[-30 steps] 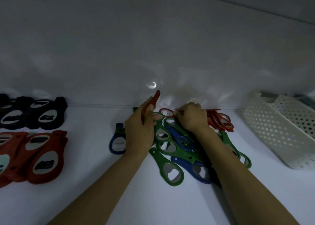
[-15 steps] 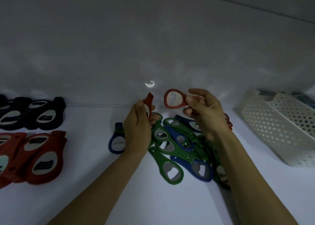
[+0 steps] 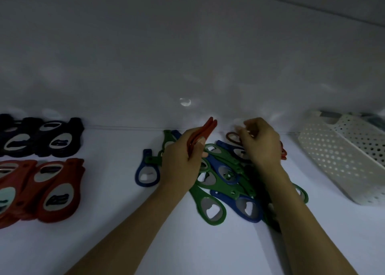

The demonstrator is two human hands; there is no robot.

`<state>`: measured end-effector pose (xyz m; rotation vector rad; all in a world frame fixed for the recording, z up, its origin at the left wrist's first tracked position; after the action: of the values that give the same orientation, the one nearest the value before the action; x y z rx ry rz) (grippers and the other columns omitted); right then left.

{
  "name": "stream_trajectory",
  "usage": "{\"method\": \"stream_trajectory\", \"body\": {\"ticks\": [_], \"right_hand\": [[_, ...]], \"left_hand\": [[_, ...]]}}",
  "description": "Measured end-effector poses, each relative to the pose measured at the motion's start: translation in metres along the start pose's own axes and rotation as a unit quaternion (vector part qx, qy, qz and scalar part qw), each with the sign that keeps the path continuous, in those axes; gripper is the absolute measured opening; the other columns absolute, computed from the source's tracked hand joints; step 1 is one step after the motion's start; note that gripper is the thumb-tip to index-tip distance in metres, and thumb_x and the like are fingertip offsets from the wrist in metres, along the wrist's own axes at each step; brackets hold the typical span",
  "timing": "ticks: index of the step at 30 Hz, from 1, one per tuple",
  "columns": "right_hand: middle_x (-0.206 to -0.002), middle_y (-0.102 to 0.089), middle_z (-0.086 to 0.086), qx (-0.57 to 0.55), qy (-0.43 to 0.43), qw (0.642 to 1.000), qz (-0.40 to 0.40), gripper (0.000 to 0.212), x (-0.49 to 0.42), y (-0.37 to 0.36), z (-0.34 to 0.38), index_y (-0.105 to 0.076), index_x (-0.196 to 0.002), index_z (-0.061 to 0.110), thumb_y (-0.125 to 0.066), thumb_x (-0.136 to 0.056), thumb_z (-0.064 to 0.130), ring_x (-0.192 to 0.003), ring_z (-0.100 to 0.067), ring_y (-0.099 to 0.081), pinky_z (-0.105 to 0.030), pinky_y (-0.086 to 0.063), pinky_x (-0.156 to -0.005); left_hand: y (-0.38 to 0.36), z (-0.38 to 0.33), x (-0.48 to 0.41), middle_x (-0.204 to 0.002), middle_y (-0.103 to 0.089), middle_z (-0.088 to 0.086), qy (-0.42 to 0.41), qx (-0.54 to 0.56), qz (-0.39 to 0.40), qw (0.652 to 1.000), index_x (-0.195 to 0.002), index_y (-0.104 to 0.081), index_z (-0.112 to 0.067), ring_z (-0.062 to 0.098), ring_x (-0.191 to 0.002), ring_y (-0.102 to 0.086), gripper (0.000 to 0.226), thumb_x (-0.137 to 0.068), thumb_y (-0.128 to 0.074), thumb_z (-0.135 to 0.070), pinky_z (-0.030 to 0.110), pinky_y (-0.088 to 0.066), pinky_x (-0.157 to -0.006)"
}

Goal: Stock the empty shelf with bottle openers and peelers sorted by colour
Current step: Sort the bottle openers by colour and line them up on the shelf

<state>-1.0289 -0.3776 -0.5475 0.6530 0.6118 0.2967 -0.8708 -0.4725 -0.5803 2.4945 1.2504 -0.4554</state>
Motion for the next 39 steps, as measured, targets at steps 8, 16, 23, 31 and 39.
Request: {"method": "stream_trajectory", "body": {"ticks": [8,16,23,31,39], "right_hand": [[-0.12,-0.061,-0.015,0.259,-0.095,0.954,0.115,0.043,-0.009,0.004,-0.033,-0.053,-0.128,0.017,-0.056,-0.091,0.039,-0.111,-0.037,-0.053,-0.041,-0.043,-0.089],[-0.101,-0.071,-0.014,0.148,-0.005,0.989,-0.004,0.032,-0.003,0.007,-0.015,-0.062,-0.121,0.014,-0.049,-0.093,0.006,-0.09,-0.033,-0.065,-0.032,-0.05,-0.08],[-0.095,-0.07,-0.008,-0.255,-0.123,0.959,0.018,0.023,0.001,0.006,0.01,-0.063,-0.111,0.014,-0.053,-0.094,0.003,-0.08,-0.022,-0.07,-0.035,-0.058,-0.078],[-0.079,-0.072,-0.006,-0.505,-0.213,0.817,0.178,0.025,0.026,-0.02,0.048,-0.062,-0.102,0.008,-0.055,-0.086,-0.01,-0.074,-0.019,-0.07,-0.026,-0.058,-0.07],[-0.094,-0.071,-0.002,-0.269,-0.049,0.951,0.142,0.024,0.02,-0.034,0.044,-0.067,-0.093,0.018,-0.049,-0.094,0.002,-0.088,-0.016,-0.067,-0.019,-0.053,-0.071]], "left_hand": [[-0.002,0.001,-0.002,-0.086,-0.067,-0.012,0.006,0.023,-0.002,1.0,-0.115,-0.055,-0.033,0.002,-0.069,-0.067,0.021,-0.095,-0.048,-0.029,0.022,-0.056,-0.061],[-0.001,0.001,-0.002,-0.087,-0.068,-0.011,0.019,0.043,-0.012,0.999,-0.111,-0.055,-0.029,0.002,-0.065,-0.067,0.017,-0.095,-0.05,-0.026,0.019,-0.055,-0.06],[0.001,0.002,-0.007,-0.096,-0.069,0.002,0.078,0.127,-0.046,0.988,-0.114,-0.059,-0.02,0.016,-0.073,-0.071,0.019,-0.095,-0.052,-0.019,0.027,-0.057,-0.06],[0.004,-0.001,-0.006,-0.096,-0.068,-0.009,0.061,0.123,-0.033,0.99,-0.107,-0.058,-0.031,-0.001,-0.078,-0.067,0.025,-0.084,-0.061,-0.039,0.014,-0.053,-0.064],[0.006,0.0,-0.008,-0.075,-0.068,-0.018,0.059,0.129,-0.138,0.98,-0.107,-0.056,-0.025,-0.006,-0.068,-0.064,0.015,-0.095,-0.053,-0.016,0.007,-0.047,-0.058]]}}
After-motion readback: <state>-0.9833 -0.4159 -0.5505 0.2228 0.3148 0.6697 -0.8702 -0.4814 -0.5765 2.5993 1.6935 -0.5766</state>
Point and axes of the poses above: each hand's wrist, its own x-axis away from the middle knuckle, its own y-axis out of the back of the hand, z = x × y, the point moved 1 cm from there along -x, towards the middle knuckle
